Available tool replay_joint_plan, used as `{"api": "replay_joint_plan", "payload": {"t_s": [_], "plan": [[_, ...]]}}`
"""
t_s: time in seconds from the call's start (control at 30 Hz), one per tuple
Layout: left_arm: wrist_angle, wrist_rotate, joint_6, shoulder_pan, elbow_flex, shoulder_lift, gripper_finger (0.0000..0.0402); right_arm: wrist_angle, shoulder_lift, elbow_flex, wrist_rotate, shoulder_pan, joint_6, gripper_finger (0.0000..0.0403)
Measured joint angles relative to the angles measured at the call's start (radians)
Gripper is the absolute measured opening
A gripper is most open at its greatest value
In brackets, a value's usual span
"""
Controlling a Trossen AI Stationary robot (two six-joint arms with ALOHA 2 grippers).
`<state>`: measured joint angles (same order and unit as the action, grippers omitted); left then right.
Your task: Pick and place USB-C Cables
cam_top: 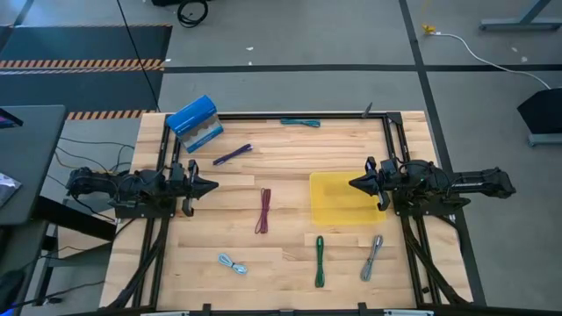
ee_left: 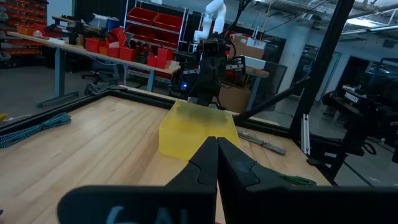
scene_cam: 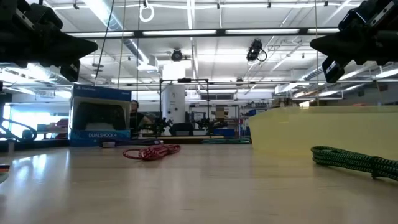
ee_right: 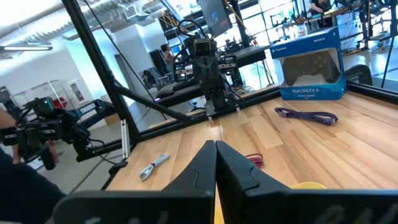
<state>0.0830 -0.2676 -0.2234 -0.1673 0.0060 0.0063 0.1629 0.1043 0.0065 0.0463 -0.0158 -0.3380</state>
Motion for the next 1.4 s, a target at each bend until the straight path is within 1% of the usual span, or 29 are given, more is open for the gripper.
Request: {"api": "replay_joint_plan", "payload": {"t_s": [0.13, 0.2, 0.23, 0.3, 0.37, 0.4, 0.43, 0.5, 0.53, 0.57, 0.63, 0.7, 0.77, 0.9, 1.03, 1.1, 1.17, 1.3, 1.4], "plan": [[0.002, 0.001, -0.015, 0.000, 0.000, 0.000, 0.0005, 0.000, 0.000, 0.000, 0.000, 0.000, 0.000, 0.0010], [0.037, 0.001, -0.125, 0.000, 0.000, 0.000, 0.0005, 0.000, 0.000, 0.000, 0.000, 0.000, 0.000, 0.0010], [0.080, -0.026, -0.186, 0.002, 0.000, 0.000, 0.0005, 0.000, 0.000, 0.000, 0.000, 0.000, 0.000, 0.0010], [0.181, -0.105, -0.354, 0.009, 0.000, -0.001, 0.0005, 0.000, 0.000, 0.000, 0.000, 0.000, 0.000, 0.0010], [0.287, -0.153, -0.495, 0.010, 0.000, 0.000, 0.0005, 0.001, 0.000, 0.000, 0.000, 0.000, 0.000, 0.0010], [0.333, -0.156, -0.530, 0.010, 0.001, 0.000, 0.0005, 0.010, 0.000, 0.000, -0.003, 0.000, 0.000, 0.0010], [0.354, -0.137, -0.535, 0.010, 0.006, -0.001, 0.0005, 0.048, 0.002, 0.000, -0.020, 0.000, -0.005, 0.0010], [0.327, -0.045, -0.493, 0.007, 0.048, 0.003, 0.0005, 0.138, 0.000, 0.000, -0.072, -0.004, -0.026, 0.0010], [0.313, 0.004, -0.469, 0.006, 0.085, 0.010, 0.0005, 0.187, 0.002, 0.000, -0.112, -0.007, -0.046, 0.0010], [0.298, 0.028, -0.452, 0.005, 0.128, 0.024, 0.0005, 0.233, 0.005, 0.000, -0.149, -0.009, -0.071, 0.0010], [0.224, 0.042, -0.415, 0.006, 0.229, 0.072, 0.0005, 0.309, 0.011, 0.012, -0.211, -0.015, -0.109, 0.0010], [0.113, 0.046, -0.347, 0.007, 0.353, 0.161, 0.0005, 0.336, 0.027, 0.061, -0.224, -0.019, -0.092, 0.0010], [-0.020, 0.048, -0.286, 0.007, 0.498, 0.263, 0.0005, 0.334, 0.059, 0.131, -0.223, -0.021, -0.039, 0.0010], [-0.276, 0.040, -0.210, 0.007, 0.782, 0.512, 0.0005, 0.294, 0.182, 0.321, -0.215, -0.022, 0.071, 0.0010], [-0.439, -0.026, -0.121, 0.007, 1.035, 0.738, 0.0005, 0.117, 0.369, 0.579, -0.210, -0.026, 0.111, 0.0010], [-0.461, -0.039, -0.090, 0.007, 1.142, 0.827, 0.0005, 0.039, 0.470, 0.709, -0.210, -0.036, 0.112, 0.0010], [-0.470, -0.039, -0.073, 0.007, 1.237, 0.901, 0.0005, -0.004, 0.570, 0.831, -0.210, -0.047, 0.106, 0.0010], [-0.461, -0.038, -0.084, 0.006, 1.392, 1.006, 0.0005, 0.024, 0.729, 1.014, -0.210, -0.053, 0.020, 0.0010], [-0.460, -0.035, -0.057, 0.007, 1.482, 1.059, 0.0005, 0.057, 0.808, 1.127, -0.209, -0.053, -0.081, 0.0010]]}}
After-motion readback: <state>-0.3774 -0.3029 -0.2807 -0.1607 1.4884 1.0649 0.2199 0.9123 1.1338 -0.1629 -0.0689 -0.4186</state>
